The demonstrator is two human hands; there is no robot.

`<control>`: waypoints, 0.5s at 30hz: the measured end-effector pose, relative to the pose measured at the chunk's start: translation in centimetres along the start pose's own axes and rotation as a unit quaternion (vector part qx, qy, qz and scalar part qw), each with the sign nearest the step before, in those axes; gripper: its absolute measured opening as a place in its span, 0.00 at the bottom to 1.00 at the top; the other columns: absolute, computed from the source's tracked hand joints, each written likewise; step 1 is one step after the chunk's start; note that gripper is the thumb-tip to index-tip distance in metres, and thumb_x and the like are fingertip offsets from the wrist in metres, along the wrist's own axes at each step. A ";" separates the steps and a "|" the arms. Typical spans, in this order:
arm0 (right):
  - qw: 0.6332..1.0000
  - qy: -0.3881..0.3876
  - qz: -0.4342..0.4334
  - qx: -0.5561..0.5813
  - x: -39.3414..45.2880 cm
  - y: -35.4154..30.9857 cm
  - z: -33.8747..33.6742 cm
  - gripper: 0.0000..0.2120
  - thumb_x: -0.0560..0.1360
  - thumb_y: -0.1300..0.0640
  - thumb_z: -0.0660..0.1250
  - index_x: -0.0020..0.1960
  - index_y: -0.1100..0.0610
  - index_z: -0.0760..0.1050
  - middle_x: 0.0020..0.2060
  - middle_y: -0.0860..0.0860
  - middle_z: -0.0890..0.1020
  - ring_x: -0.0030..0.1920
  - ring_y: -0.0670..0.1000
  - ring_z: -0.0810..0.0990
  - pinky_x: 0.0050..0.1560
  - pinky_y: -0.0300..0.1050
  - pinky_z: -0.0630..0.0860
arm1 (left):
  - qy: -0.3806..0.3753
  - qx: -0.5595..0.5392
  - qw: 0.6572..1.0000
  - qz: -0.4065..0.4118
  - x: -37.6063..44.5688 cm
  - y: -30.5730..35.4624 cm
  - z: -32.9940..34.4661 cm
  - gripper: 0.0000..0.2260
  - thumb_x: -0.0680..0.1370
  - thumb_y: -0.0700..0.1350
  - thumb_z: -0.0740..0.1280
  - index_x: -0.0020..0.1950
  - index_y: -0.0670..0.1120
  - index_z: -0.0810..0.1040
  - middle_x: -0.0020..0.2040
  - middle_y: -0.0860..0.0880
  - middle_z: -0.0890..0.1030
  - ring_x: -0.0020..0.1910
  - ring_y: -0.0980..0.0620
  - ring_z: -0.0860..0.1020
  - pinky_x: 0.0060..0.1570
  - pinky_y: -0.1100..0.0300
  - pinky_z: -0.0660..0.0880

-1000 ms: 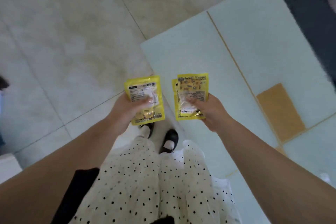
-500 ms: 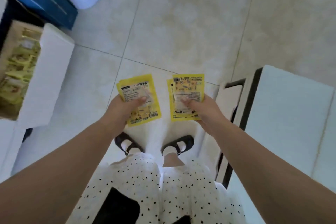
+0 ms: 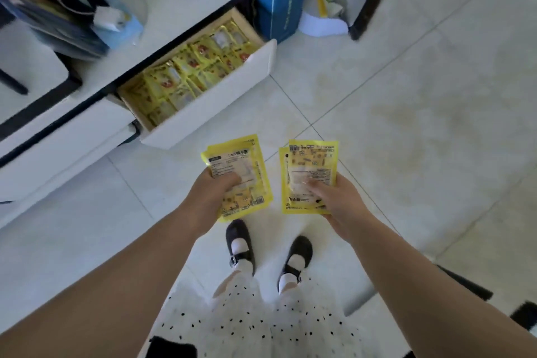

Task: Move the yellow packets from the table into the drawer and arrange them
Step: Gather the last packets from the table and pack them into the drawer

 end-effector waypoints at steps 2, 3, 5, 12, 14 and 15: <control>0.999 -0.021 -0.004 -0.047 2.4 -1.3 2.6 0.07 0.73 0.60 0.71 0.48 0.49 0.82 0.49 0.53 0.86 0.52 0.57 0.84 0.57 0.59 0.77 | 0.018 -0.034 0.999 -0.008 1.3 1.2 -1.8 0.11 0.77 0.34 0.60 0.49 0.49 0.77 0.45 0.48 0.83 0.39 0.50 0.83 0.37 0.57 0.79; 0.997 -0.030 -0.007 -0.065 3.7 -2.0 3.8 0.07 0.71 0.58 0.72 0.48 0.49 0.82 0.49 0.53 0.86 0.52 0.57 0.84 0.58 0.60 0.77 | 0.028 -0.050 0.998 -0.012 2.0 1.8 -2.5 0.11 0.77 0.34 0.60 0.50 0.48 0.77 0.46 0.47 0.83 0.41 0.49 0.83 0.39 0.56 0.79; 0.994 -0.036 -0.013 -0.103 6.5 -3.7 5.7 0.11 0.66 0.53 0.75 0.48 0.49 0.82 0.49 0.53 0.86 0.52 0.56 0.84 0.59 0.60 0.77 | 0.054 -0.080 0.995 -0.015 3.8 3.0 -3.7 0.11 0.77 0.34 0.60 0.51 0.48 0.78 0.48 0.45 0.83 0.44 0.46 0.83 0.44 0.53 0.79; 0.990 -0.073 0.021 -0.115 17.3 -11.0 9.3 0.06 0.72 0.64 0.71 0.45 0.53 0.80 0.45 0.56 0.85 0.51 0.61 0.83 0.55 0.57 0.78 | 0.105 -0.122 0.987 -0.010 11.1 8.8 -4.7 0.11 0.77 0.34 0.63 0.54 0.47 0.79 0.48 0.46 0.84 0.42 0.48 0.84 0.44 0.53 0.81; 0.987 -0.072 0.022 -0.141 20.7 -12.6 10.1 0.06 0.71 0.62 0.72 0.45 0.53 0.81 0.48 0.58 0.85 0.52 0.62 0.83 0.58 0.62 0.76 | 0.119 -0.132 0.984 -0.004 13.4 10.3 -4.7 0.12 0.77 0.35 0.64 0.58 0.44 0.78 0.53 0.43 0.83 0.48 0.44 0.83 0.50 0.48 0.80; 0.984 -0.074 0.022 -0.160 22.3 -13.4 10.7 0.06 0.70 0.61 0.73 0.45 0.53 0.81 0.49 0.58 0.85 0.52 0.62 0.83 0.59 0.63 0.76 | 0.126 -0.140 0.982 -0.004 14.5 10.9 -4.8 0.13 0.77 0.35 0.65 0.60 0.43 0.77 0.54 0.42 0.83 0.50 0.43 0.82 0.53 0.46 0.79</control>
Point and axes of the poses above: each hand's wrist, its own x-axis towards the middle knuckle, its own z-axis out of the palm, y = z × x, the point moved 4 cm from there along x, towards the middle knuckle
